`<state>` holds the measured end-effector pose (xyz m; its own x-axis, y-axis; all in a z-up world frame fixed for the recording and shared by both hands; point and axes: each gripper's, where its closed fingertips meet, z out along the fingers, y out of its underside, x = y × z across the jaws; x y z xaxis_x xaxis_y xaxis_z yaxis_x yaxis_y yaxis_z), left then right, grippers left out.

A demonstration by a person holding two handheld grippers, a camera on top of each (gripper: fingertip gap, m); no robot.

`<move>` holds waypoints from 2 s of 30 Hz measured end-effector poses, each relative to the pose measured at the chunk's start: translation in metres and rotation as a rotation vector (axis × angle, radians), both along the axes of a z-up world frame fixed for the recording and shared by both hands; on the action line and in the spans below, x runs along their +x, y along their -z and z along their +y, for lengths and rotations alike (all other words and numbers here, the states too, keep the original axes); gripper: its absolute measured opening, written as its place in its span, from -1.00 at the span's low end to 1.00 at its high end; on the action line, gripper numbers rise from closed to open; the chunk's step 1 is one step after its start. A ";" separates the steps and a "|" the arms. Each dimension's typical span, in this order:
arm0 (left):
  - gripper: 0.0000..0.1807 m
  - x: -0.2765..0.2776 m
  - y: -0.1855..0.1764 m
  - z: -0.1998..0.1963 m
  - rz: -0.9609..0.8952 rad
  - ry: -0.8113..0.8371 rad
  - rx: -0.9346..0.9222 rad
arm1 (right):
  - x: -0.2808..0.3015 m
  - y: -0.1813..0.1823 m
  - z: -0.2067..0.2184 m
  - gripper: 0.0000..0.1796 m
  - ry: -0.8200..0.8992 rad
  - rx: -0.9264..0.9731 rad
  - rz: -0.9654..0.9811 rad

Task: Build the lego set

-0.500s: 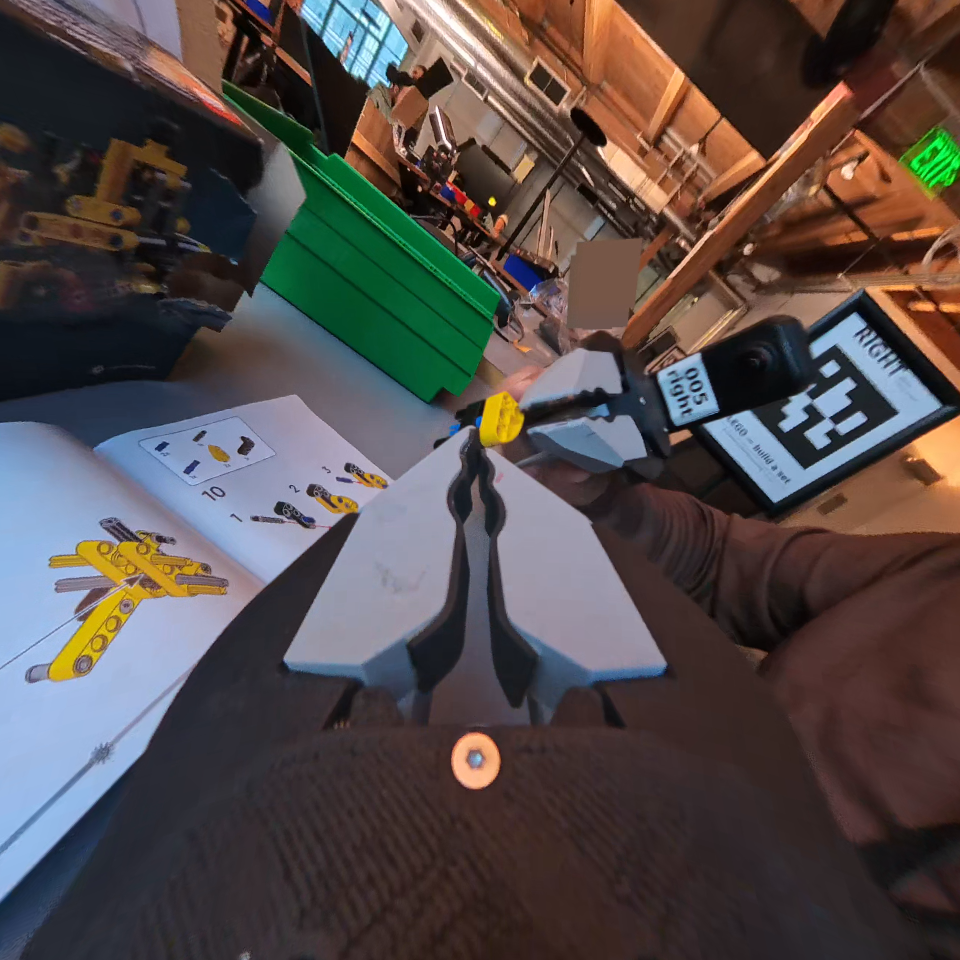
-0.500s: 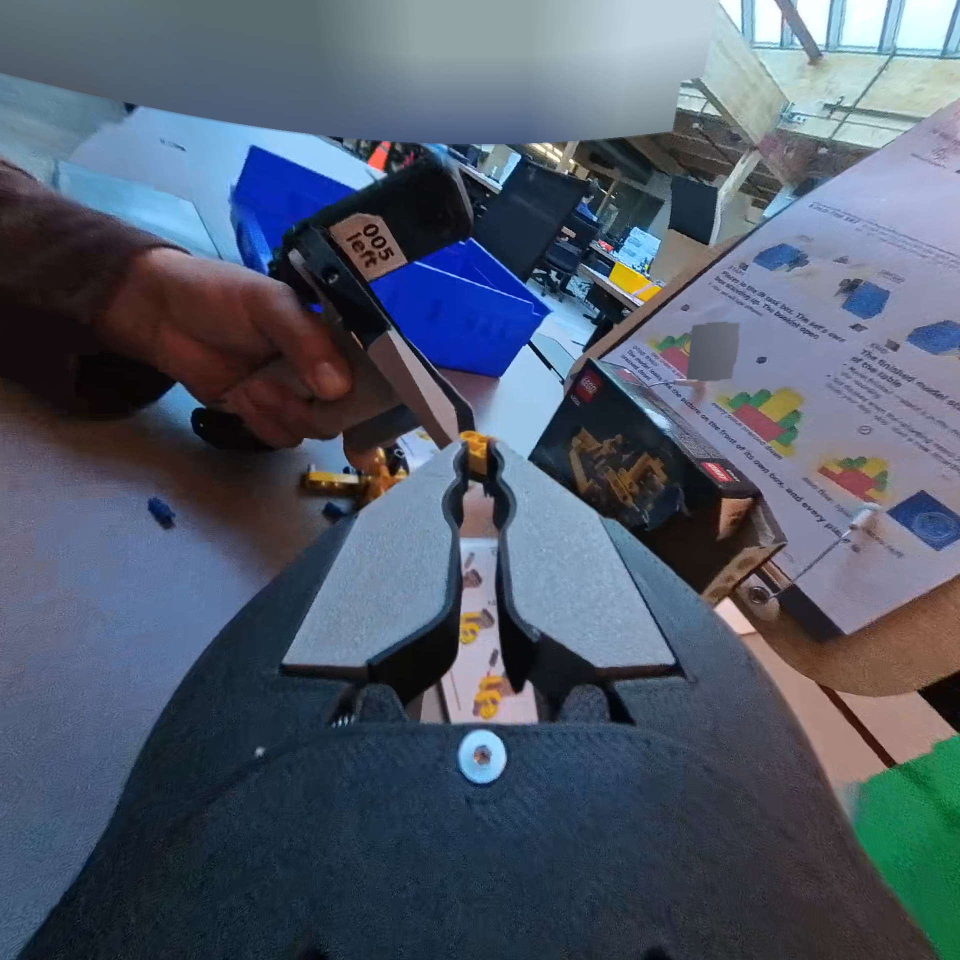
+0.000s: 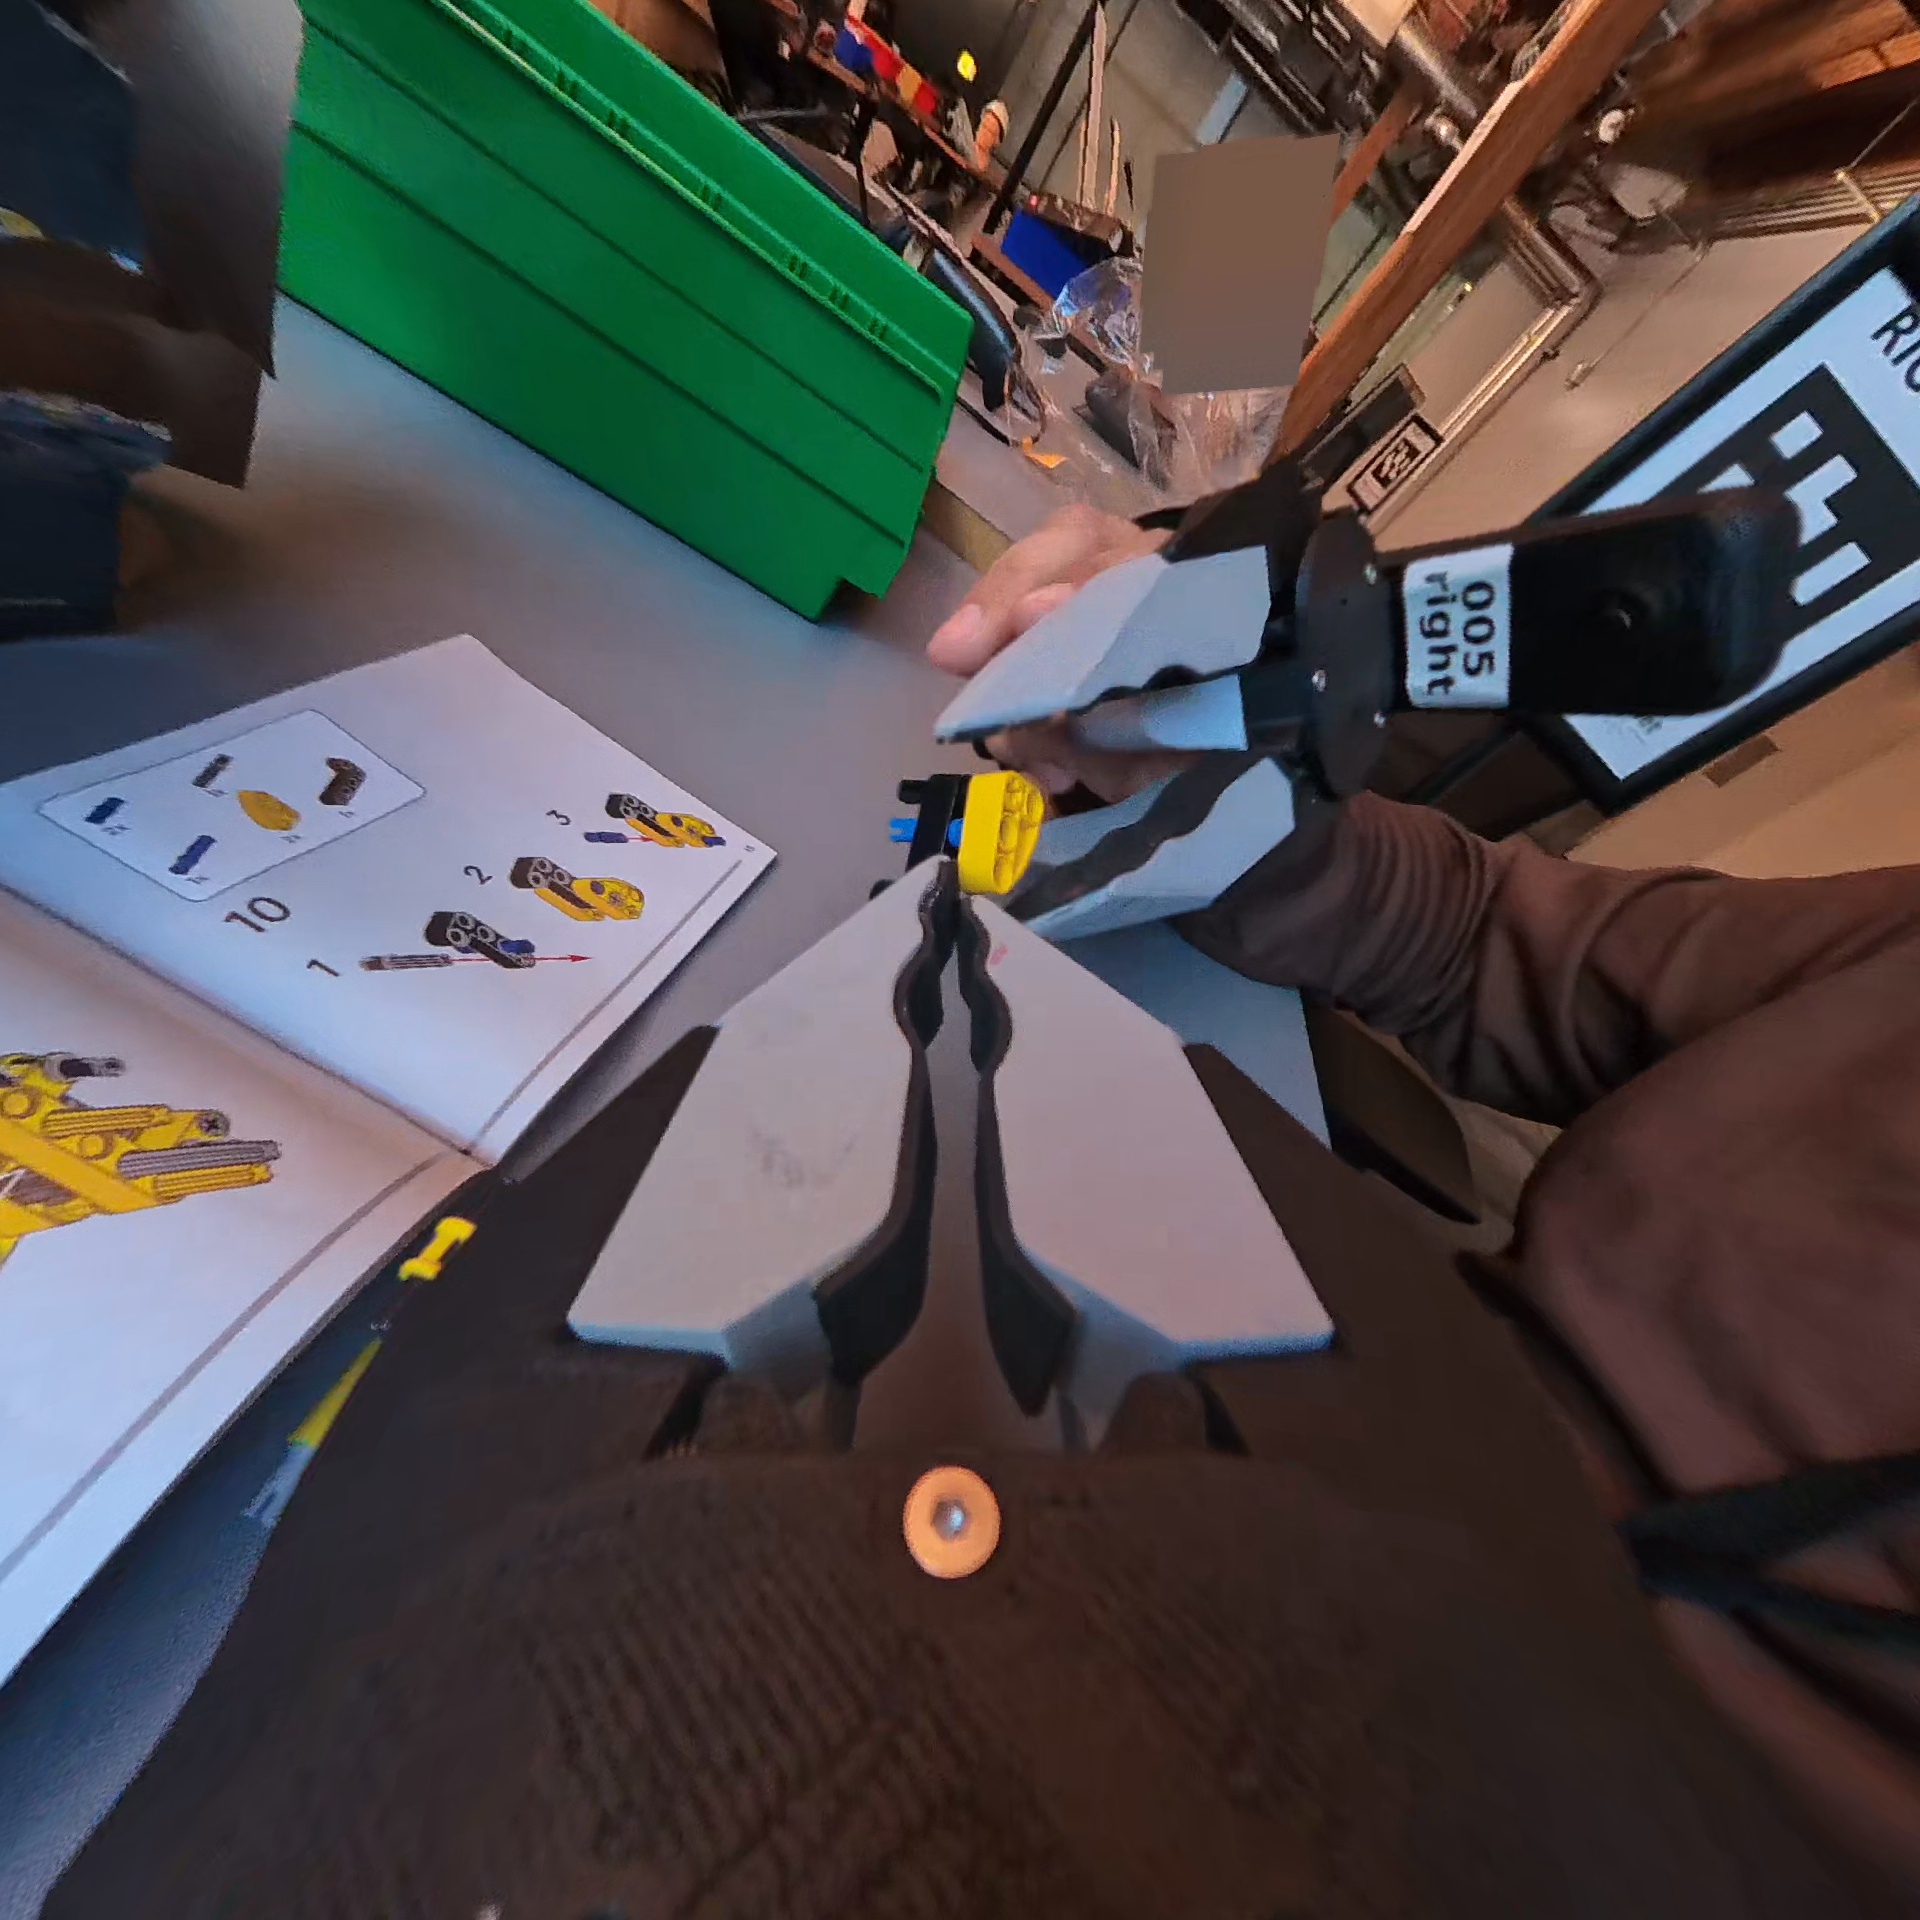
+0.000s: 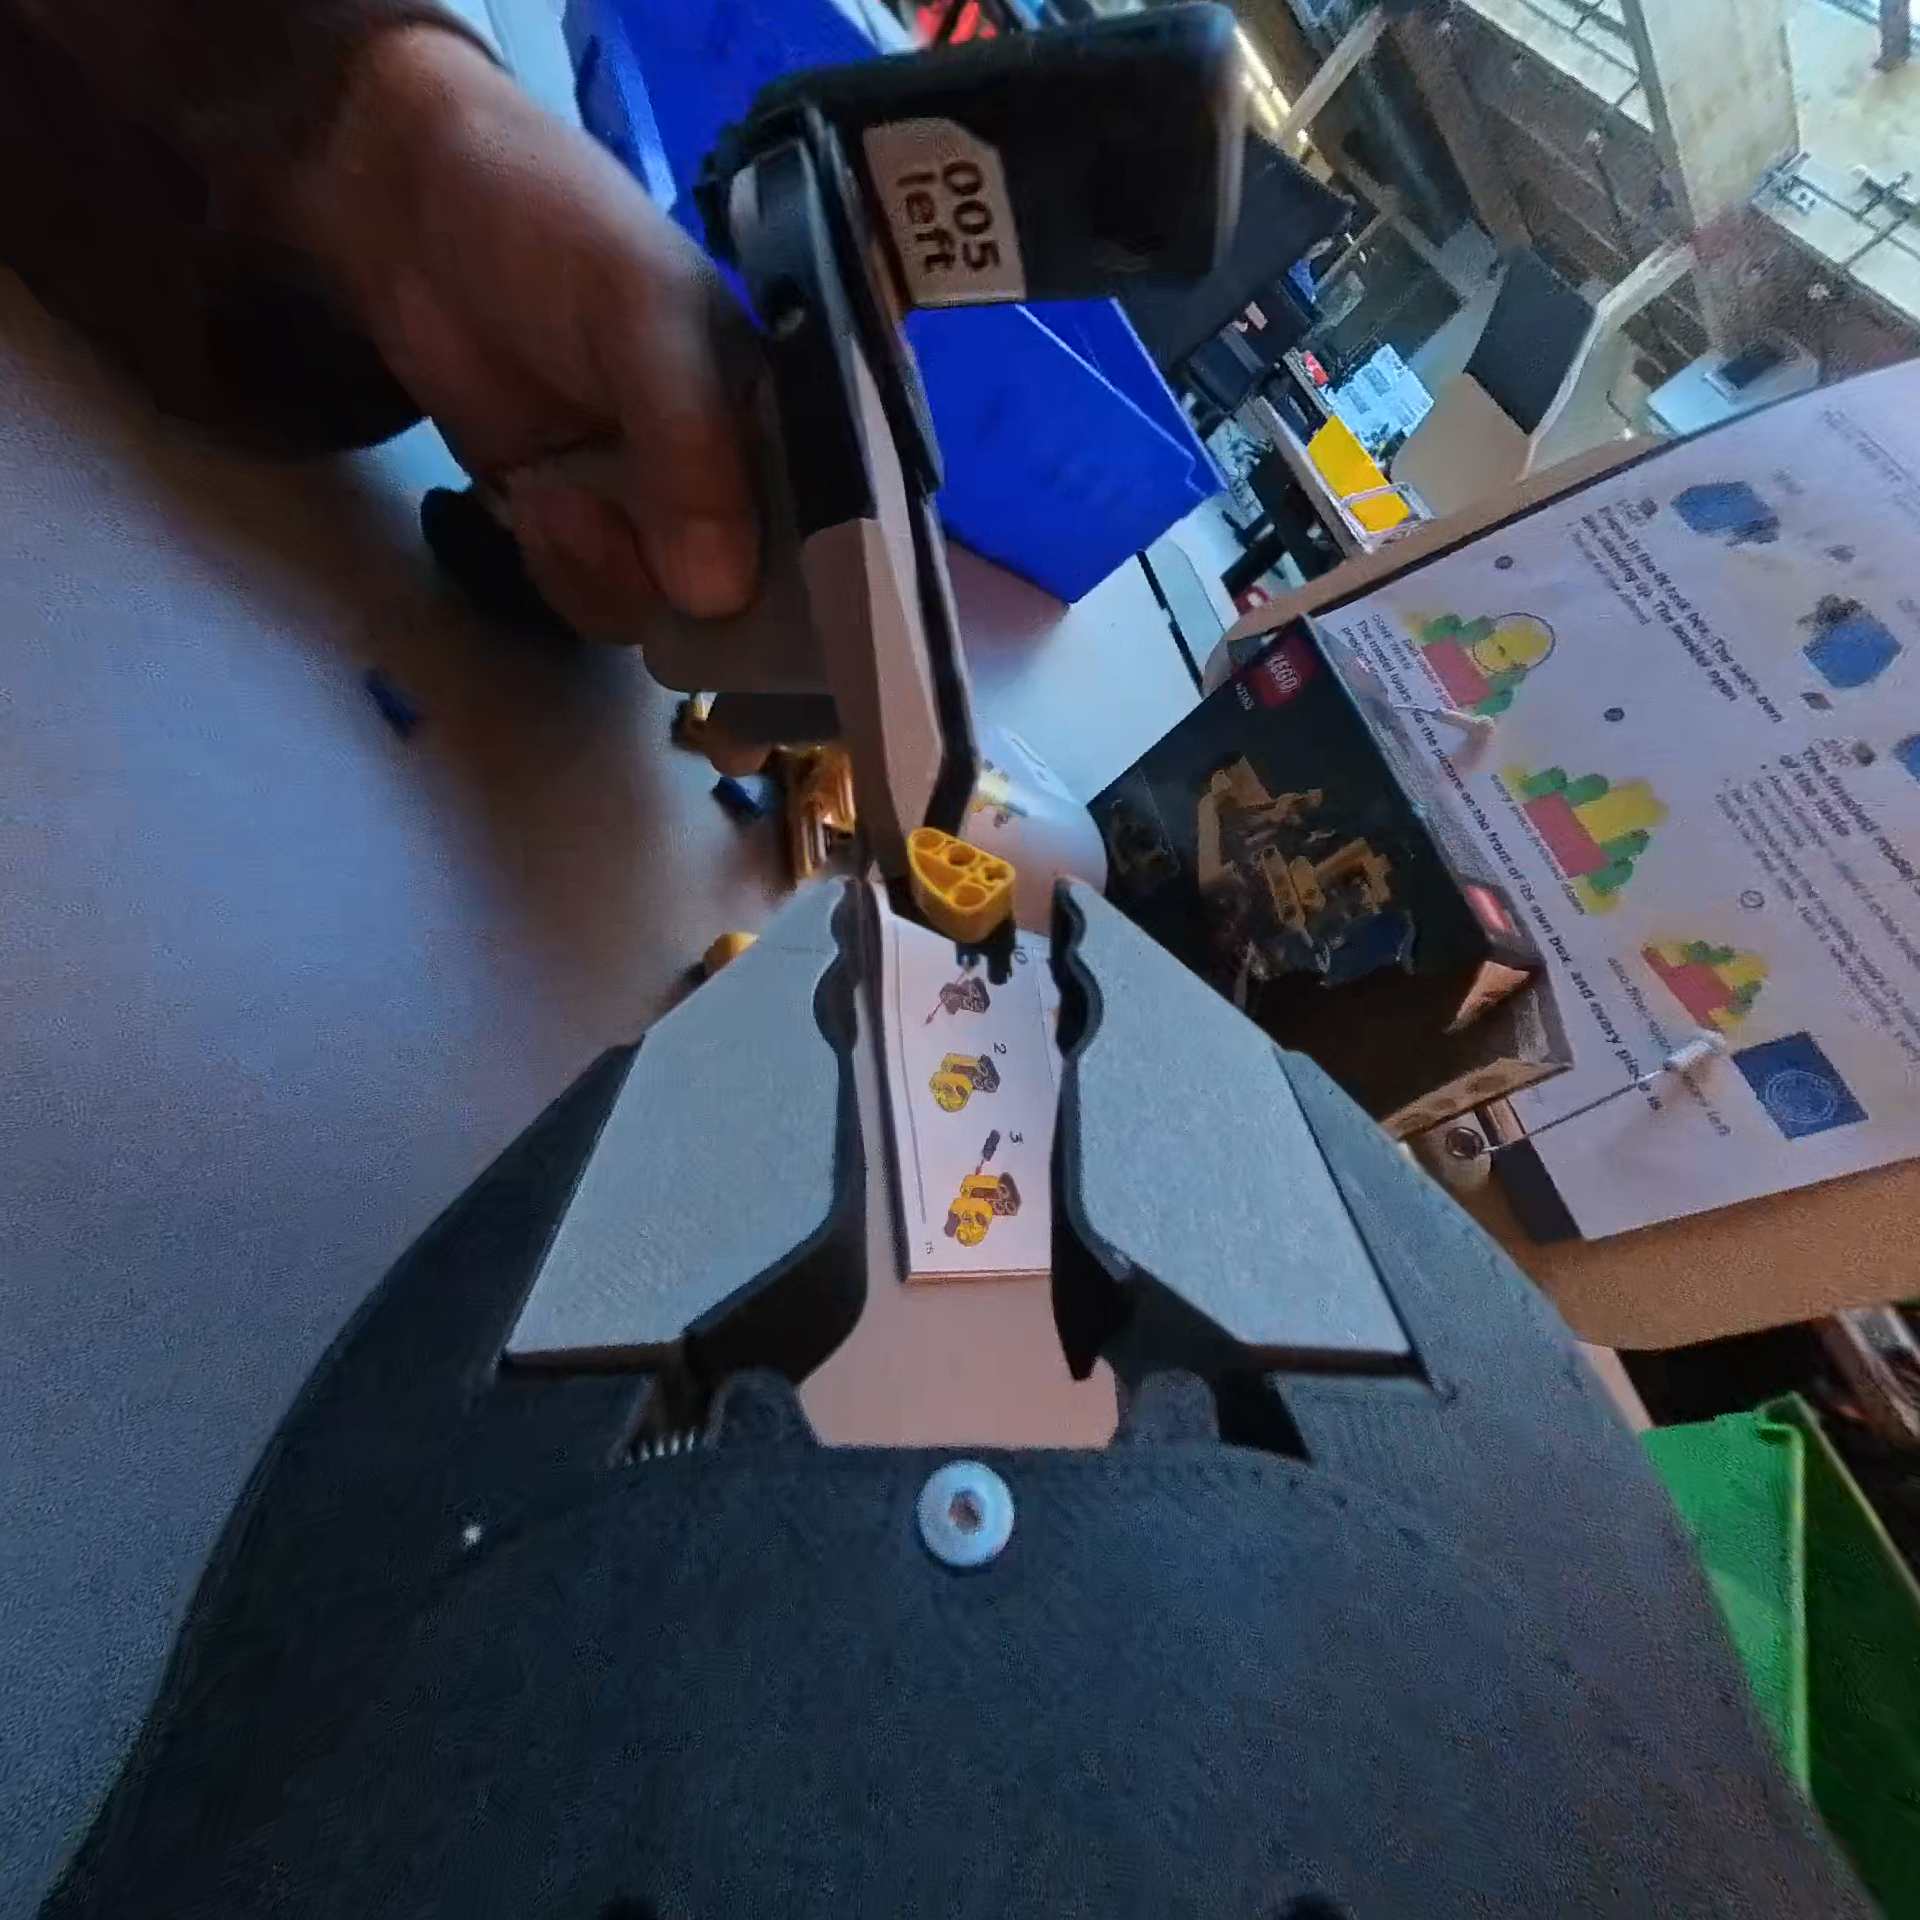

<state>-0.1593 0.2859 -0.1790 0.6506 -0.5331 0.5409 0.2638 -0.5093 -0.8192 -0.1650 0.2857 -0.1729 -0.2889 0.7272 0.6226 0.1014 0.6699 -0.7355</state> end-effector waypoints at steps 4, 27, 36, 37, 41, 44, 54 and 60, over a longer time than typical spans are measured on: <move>-1.00 0.004 0.007 -0.002 0.037 0.023 -0.025 | -0.005 0.015 0.002 -0.76 0.031 0.106 -0.046; -0.86 -0.009 -0.012 0.004 0.173 -0.051 0.131 | -0.016 0.000 0.010 -0.84 -0.098 -1.132 -0.287; -0.76 -0.010 -0.009 0.004 0.160 -0.043 0.112 | -0.013 -0.002 -0.001 -0.85 -0.167 -1.243 -0.354; -0.77 -0.010 -0.010 0.003 0.155 -0.041 0.114 | -0.012 -0.003 -0.001 -0.85 -0.173 -1.246 -0.356; -0.75 -0.016 -0.018 0.004 0.105 -0.055 0.129 | -0.008 -0.005 -0.001 -0.85 -0.201 -1.274 -0.380; -0.77 -0.010 -0.023 0.002 0.030 -0.024 0.130 | -0.007 -0.008 -0.007 -0.85 -0.247 -1.322 -0.405; -0.86 -0.007 -0.020 0.001 -0.066 -0.007 0.054 | -0.006 -0.012 0.000 -0.82 -0.198 -1.202 -0.328; -0.86 -0.004 -0.010 0.002 -0.126 -0.002 -0.034 | -0.005 -0.010 0.003 -0.77 -0.051 -0.711 -0.202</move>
